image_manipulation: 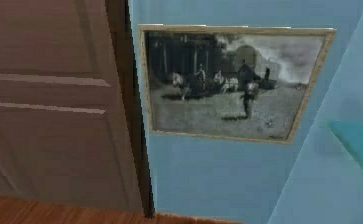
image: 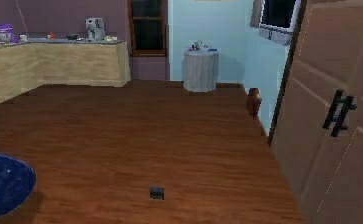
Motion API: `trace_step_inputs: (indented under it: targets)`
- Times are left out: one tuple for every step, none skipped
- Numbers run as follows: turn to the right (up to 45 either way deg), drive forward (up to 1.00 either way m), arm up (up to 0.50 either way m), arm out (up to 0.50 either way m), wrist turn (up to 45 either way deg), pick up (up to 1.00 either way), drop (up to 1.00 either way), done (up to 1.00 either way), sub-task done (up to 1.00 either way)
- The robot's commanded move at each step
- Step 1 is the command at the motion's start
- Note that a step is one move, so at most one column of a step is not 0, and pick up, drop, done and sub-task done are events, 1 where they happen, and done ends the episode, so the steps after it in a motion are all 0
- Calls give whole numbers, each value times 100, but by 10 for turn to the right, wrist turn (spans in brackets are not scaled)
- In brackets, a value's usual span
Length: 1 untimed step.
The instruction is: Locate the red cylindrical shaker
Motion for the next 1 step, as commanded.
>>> trace_step_inputs:
  targets:
    - [-390,0,0,0,0,0,0,0,0]
